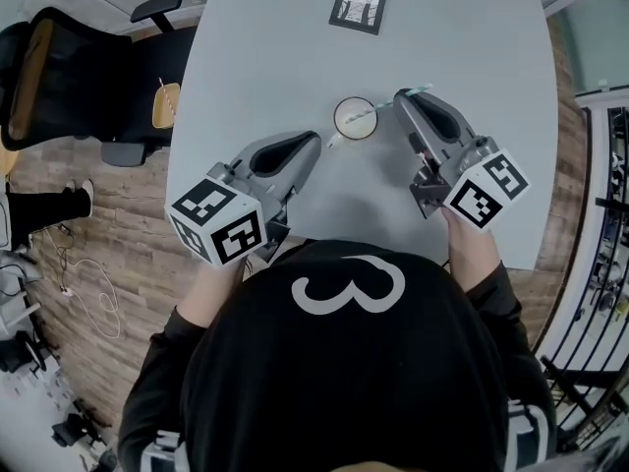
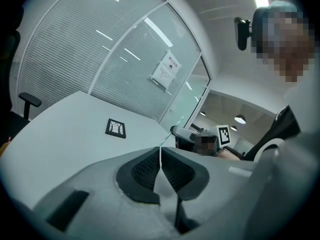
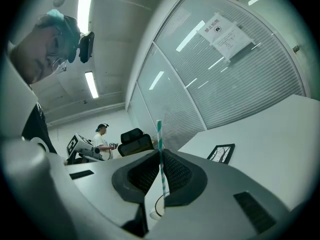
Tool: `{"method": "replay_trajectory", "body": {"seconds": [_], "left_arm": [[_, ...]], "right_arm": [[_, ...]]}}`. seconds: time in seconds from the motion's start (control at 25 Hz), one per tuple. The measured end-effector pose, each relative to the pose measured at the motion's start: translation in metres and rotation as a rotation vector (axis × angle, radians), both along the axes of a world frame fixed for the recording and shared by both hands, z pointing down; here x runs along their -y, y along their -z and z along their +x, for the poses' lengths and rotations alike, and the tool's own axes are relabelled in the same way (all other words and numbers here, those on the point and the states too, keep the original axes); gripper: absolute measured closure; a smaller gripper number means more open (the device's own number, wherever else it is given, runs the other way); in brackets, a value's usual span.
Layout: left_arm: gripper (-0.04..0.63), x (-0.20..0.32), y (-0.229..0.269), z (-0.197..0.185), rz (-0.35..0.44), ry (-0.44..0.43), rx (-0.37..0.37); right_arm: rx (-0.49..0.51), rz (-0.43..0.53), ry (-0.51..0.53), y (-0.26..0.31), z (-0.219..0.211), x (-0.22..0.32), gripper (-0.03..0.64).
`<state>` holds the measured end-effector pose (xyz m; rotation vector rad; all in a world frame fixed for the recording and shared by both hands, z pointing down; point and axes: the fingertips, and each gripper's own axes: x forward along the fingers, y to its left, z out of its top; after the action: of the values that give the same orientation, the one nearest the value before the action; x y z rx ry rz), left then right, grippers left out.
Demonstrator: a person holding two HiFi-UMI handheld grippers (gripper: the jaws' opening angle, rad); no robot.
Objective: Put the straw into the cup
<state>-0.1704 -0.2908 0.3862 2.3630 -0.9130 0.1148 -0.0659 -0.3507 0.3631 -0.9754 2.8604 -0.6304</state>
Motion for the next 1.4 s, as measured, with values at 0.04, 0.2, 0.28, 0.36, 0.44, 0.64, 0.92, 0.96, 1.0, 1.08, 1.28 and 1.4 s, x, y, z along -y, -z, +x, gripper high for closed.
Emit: {"method": "replay_trajectory", "body": {"seconds": [0.04, 0.2, 0.28, 0.36, 0.44, 0.64, 0.92, 0.96, 1.0, 1.08, 1.28, 1.4], "left_arm": [[0.572, 0.002, -0.002, -0.001, -0.003, -0.005, 0.0], [0.572, 0.005, -0.007, -0.001, -0.011, -0.021, -0.002], [0.572, 0.007, -0.01, -0.002, -0.016, -0.031, -0.001], [0.572, 0.009, -0.015, -0.003, -0.023, -0.037, -0.001], [0.572, 0.012, -0.019, -0.004, -0.031, -0.04, -0.004], [0.572, 0.015, -0.029, -0.006, -0.058, -0.05, -0.013], [0.572, 0.009, -0.035, -0.007, -0.081, -0.056, -0.021], [0.572, 0.009, -0.035, -0.007, -0.084, -0.056, -0.024], [0.572, 0.01, -0.036, -0.007, -0.086, -0.056, -0.025], [0.572, 0.012, -0.038, -0.007, -0.086, -0.057, -0.026], [0.572, 0.016, -0.044, -0.009, -0.095, -0.058, -0.03], [0.572, 0.016, -0.046, -0.01, -0.098, -0.055, -0.03]], "right_arm": [[-0.003, -0.004, -0.008, -0.004, 0.0, 0.001, 0.586], [-0.009, -0.024, -0.038, -0.016, 0.002, 0.003, 0.586], [-0.011, -0.034, -0.051, -0.022, 0.003, 0.003, 0.586], [-0.013, -0.045, -0.062, -0.029, 0.004, 0.005, 0.586], [-0.015, -0.057, -0.07, -0.036, 0.004, 0.007, 0.586], [-0.028, -0.087, -0.08, -0.052, -0.001, 0.008, 0.586], [-0.017, -0.109, -0.089, -0.062, -0.002, 0.002, 0.586], [-0.019, -0.112, -0.09, -0.062, -0.002, 0.001, 0.586], [-0.02, -0.117, -0.091, -0.063, -0.002, 0.001, 0.586], [-0.018, -0.127, -0.094, -0.068, -0.003, 0.003, 0.586], [-0.004, -0.15, -0.098, -0.079, -0.003, 0.006, 0.586], [0.02, -0.163, -0.104, -0.081, -0.001, 0.007, 0.586]]}}
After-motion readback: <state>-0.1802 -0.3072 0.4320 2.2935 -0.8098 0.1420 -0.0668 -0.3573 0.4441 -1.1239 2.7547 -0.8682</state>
